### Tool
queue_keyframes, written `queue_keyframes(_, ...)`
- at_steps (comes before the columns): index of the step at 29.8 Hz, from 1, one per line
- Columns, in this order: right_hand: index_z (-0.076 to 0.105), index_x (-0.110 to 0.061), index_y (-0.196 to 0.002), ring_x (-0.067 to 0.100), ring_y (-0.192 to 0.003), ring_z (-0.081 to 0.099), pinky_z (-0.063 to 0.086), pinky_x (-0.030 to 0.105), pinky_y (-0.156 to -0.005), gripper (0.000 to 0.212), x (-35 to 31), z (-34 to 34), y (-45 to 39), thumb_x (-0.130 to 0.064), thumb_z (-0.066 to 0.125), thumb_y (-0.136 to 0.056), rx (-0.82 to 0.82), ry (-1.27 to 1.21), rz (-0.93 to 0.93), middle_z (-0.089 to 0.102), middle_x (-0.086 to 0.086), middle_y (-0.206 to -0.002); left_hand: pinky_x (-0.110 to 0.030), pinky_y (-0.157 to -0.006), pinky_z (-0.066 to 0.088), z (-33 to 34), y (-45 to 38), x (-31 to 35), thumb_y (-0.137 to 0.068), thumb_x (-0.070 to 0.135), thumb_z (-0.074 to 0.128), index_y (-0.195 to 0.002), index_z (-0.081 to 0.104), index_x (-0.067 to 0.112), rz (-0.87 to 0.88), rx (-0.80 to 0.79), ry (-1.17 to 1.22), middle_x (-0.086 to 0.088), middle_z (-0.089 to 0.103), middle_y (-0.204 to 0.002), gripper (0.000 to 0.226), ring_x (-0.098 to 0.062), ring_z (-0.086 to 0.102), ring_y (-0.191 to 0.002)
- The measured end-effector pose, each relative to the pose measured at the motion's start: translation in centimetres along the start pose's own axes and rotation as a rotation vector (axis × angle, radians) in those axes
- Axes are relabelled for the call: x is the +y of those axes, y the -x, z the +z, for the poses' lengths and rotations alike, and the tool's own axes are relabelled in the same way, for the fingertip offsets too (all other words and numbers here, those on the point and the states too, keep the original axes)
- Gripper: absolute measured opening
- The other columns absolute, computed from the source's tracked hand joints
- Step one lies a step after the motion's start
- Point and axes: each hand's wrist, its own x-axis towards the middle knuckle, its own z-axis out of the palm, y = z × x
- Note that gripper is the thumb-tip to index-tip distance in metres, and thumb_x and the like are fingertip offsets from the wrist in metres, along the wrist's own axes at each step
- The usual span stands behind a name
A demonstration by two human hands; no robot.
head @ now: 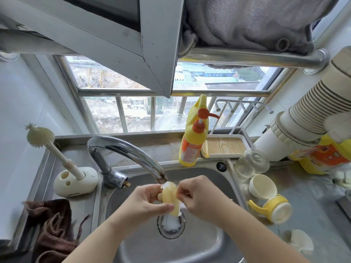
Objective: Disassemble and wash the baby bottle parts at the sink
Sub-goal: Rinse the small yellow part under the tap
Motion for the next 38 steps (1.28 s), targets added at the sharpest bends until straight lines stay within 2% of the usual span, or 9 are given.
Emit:
queue_keyframes(4, 0.066, -0.013, -0.080, 0.012, -0.066, 0.053, 0.041, 0.024, -0.061, 0.011, -0.1, -0.1, -0.3, -0.016, 0.057, -0.085, 0.087, -0.008, -0.008, 0.059, -0.004, -0.069, -0.020, -0.072, 0.051, 0.1, -0.1, 0.2, -0.062, 0.007, 0.077, -0.087, 0.073, 0.006, 0.008, 0.027, 0.009, -0.016, 0.073, -0.092, 0.025, -0.020, 0.068, -0.083)
queue_keyframes(9, 0.067, -0.014, -0.080, 0.012, -0.066, 0.054, 0.043, 0.024, -0.063, 0.011, 0.4, -0.4, -0.5, -0.017, 0.057, -0.085, 0.023, 0.015, 0.003, 0.061, -0.003, -0.071, -0.021, -0.074, 0.051, 0.0, -0.1, 0.2, -0.060, 0.012, 0.080, -0.093, 0.072, 0.002, 0.014, 0.014, -0.034, -0.018, 0.072, -0.095, 0.035, -0.020, 0.068, -0.085)
queue_keyframes(13, 0.065, -0.011, -0.078, 0.017, -0.068, 0.057, 0.044, 0.029, -0.063, 0.012, -0.2, 0.0, -0.4, -0.015, 0.056, -0.085, 0.025, 0.007, -0.084, 0.063, 0.002, -0.072, -0.019, -0.069, 0.051, -0.1, -0.3, 0.2, -0.060, 0.008, 0.078, -0.080, 0.074, 0.008, 0.024, 0.039, -0.031, -0.011, 0.074, -0.085, 0.020, -0.017, 0.069, -0.077)
queue_keyframes(16, 0.067, -0.012, -0.082, 0.018, -0.072, 0.060, 0.049, 0.030, -0.067, 0.013, 0.5, -0.5, -0.7, -0.018, 0.056, -0.087, -0.033, 0.049, -0.039, 0.067, 0.003, -0.079, -0.026, -0.081, 0.053, -0.2, -0.2, 0.0, -0.062, 0.013, 0.081, -0.094, 0.073, 0.006, 0.018, 0.001, -0.071, -0.014, 0.073, -0.097, 0.033, -0.024, 0.069, -0.091)
queue_keyframes(21, 0.065, -0.011, -0.081, 0.018, -0.073, 0.057, 0.045, 0.031, -0.068, 0.012, -0.2, 0.5, -0.3, -0.016, 0.055, -0.086, -0.016, 0.005, -0.082, 0.065, 0.003, -0.079, -0.020, -0.070, 0.052, 0.1, -0.6, -0.3, -0.064, 0.006, 0.077, -0.092, 0.070, -0.001, -0.003, 0.032, 0.015, -0.018, 0.072, -0.092, 0.030, -0.020, 0.069, -0.081)
queue_keyframes(26, 0.067, -0.016, -0.086, 0.002, -0.064, 0.050, 0.045, 0.017, -0.064, 0.013, 2.4, -0.2, 1.4, -0.024, 0.057, -0.089, -0.024, -0.023, 0.141, 0.055, -0.013, -0.069, -0.030, -0.075, 0.056, 0.4, -0.7, -1.7, -0.053, 0.019, 0.086, -0.107, 0.063, 0.008, -0.150, 0.151, 0.115, -0.018, 0.071, -0.093, 0.060, -0.024, 0.069, -0.083)
queue_keyframes(29, 0.068, -0.017, -0.086, -0.001, -0.055, 0.047, 0.038, 0.010, -0.055, 0.015, 2.9, -0.2, 2.6, -0.031, 0.063, -0.086, -0.021, -0.183, 0.221, 0.053, -0.012, -0.063, -0.038, -0.072, 0.058, 1.1, -1.1, -2.6, -0.058, 0.015, 0.085, -0.114, 0.054, 0.023, -0.271, 0.239, 0.207, -0.017, 0.068, -0.094, 0.065, -0.030, 0.069, -0.081)
queue_keyframes(33, 0.068, -0.019, -0.095, -0.003, -0.048, 0.039, 0.033, 0.010, -0.051, 0.023, 3.2, 1.0, 4.3, -0.031, 0.074, -0.078, -0.117, -0.406, 0.281, 0.046, -0.013, -0.055, -0.031, -0.059, 0.058, 3.5, -1.2, -2.7, -0.074, 0.033, 0.070, -0.101, 0.058, 0.009, -0.378, 0.227, 0.208, -0.013, 0.069, -0.079, 0.038, -0.024, 0.066, -0.064)
queue_keyframes(38, 0.068, -0.017, -0.081, 0.006, -0.064, 0.050, 0.041, 0.025, -0.067, 0.016, 5.8, 1.9, 5.8, -0.033, 0.068, -0.080, 0.063, -0.651, 0.392, 0.059, -0.002, -0.069, -0.029, -0.045, 0.055, 6.8, -2.2, -2.8, -0.093, 0.039, 0.048, -0.100, 0.059, 0.002, -0.509, 0.202, 0.247, -0.023, 0.065, -0.080, 0.040, -0.025, 0.065, -0.052)
